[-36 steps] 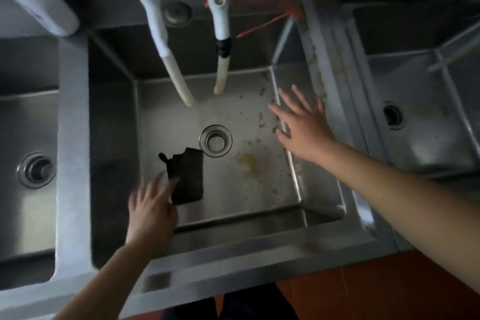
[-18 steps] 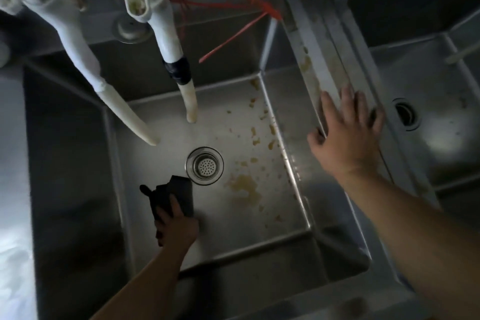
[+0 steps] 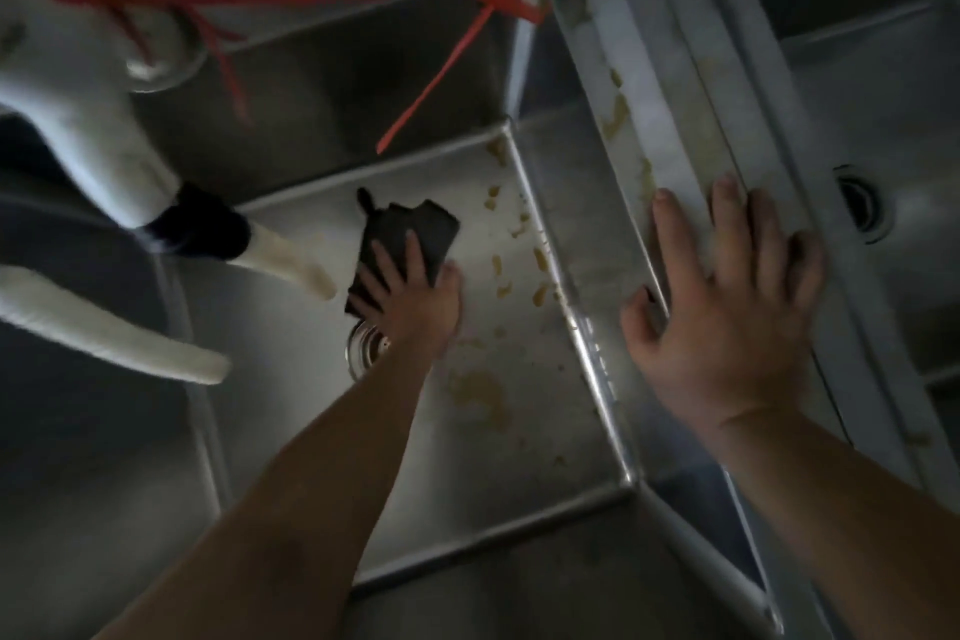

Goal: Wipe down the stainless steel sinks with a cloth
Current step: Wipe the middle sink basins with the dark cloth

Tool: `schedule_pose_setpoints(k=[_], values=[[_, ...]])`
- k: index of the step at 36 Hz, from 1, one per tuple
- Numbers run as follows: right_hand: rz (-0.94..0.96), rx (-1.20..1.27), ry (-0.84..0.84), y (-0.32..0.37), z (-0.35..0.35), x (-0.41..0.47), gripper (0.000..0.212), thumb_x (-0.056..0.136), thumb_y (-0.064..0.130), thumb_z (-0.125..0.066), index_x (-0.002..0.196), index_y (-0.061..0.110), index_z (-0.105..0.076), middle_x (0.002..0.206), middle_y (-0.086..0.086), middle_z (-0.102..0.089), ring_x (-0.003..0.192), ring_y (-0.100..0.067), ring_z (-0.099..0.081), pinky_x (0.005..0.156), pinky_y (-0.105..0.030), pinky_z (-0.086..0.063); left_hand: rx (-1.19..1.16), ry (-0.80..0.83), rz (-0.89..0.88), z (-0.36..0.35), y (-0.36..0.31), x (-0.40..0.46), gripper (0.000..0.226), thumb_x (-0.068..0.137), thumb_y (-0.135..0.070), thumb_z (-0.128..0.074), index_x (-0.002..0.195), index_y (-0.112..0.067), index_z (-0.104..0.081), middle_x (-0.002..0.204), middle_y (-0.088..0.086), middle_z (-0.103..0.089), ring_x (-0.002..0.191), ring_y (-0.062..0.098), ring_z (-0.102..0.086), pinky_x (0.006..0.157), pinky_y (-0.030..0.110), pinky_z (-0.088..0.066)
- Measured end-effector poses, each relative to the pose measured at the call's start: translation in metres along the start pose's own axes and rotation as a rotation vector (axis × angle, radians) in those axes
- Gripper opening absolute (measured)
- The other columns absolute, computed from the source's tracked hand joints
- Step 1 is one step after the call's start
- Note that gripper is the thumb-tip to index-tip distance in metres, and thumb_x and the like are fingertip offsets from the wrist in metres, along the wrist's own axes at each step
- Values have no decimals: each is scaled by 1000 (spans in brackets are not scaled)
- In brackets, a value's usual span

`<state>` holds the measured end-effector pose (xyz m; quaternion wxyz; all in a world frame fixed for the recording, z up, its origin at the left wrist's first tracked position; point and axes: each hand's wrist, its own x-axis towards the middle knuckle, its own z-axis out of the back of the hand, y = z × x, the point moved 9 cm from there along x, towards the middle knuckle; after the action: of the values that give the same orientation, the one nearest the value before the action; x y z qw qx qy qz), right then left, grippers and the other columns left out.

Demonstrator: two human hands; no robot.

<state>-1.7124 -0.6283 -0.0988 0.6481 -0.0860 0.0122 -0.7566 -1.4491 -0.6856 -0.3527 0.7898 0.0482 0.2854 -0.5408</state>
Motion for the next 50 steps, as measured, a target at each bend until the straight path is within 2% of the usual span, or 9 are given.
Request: schedule_pose_setpoints(k=[3,6,9,15,21,24,32,40,50], values=[[-6,8,18,1,1,0,69,88,36,-50,153,21,-34,159,-20,-29,144,-42,-28,113,-63,-20,199,81,-302,-33,-36,-21,74,90,-75,-18,156,-45,-3,168,3,5,153,35,5,117,61,9],[-5,4,37,0,2,1,70,87,36,-49,153,20,-34,157,-20,-31,144,-43,-29,113,-63,-21,322,67,-603,-60,-38,-67,67,94,-67,-30,156,-44,-14,167,5,-12,152,37,-12,118,64,-9],[-2,2,51,0,2,2,68,89,36,-47,154,19,-34,157,-21,-32,143,-43,-30,113,-64,-21,345,27,-681,-64,-19,-86,60,100,-58,-28,157,-45,-13,167,2,-15,152,34,-17,117,60,-20],[6,15,63,-1,-1,3,70,88,36,-49,154,19,-33,156,-21,-33,143,-43,-31,112,-65,-21,175,-1,-267,-40,-9,-41,53,101,-53,-10,153,-53,4,168,-1,-3,154,28,-2,121,54,-8],[3,34,43,-3,-1,2,69,89,34,-47,155,20,-33,158,-20,-31,144,-43,-31,113,-66,-20,-203,-113,273,-4,-41,32,55,104,-45,-21,155,-49,-1,168,6,6,153,33,8,119,60,2],[3,60,26,-2,-2,1,68,89,34,-47,154,20,-36,158,-20,-32,144,-44,-32,113,-67,-21,-314,-52,324,0,-76,58,58,102,-45,-20,154,-50,5,166,10,15,152,38,13,117,66,3],[1,58,74,-2,-3,2,68,87,33,-49,152,20,-38,157,-21,-33,143,-45,-31,111,-69,-22,-113,29,-50,-14,-150,54,56,103,-47,-26,152,-55,0,167,2,12,152,30,13,115,61,10],[-1,49,117,-2,-3,2,68,87,36,-48,153,20,-37,157,-21,-33,144,-45,-30,111,-68,-23,147,144,-316,-16,-128,48,53,103,-49,-26,153,-50,-9,167,-1,13,152,28,13,120,56,1],[1,32,104,-1,-1,3,70,87,35,-50,154,20,-36,158,-22,-32,144,-44,-31,112,-66,-22,360,256,-670,-85,-52,-102,71,97,-35,-42,151,-54,-1,162,-2,29,150,28,25,119,61,5]])
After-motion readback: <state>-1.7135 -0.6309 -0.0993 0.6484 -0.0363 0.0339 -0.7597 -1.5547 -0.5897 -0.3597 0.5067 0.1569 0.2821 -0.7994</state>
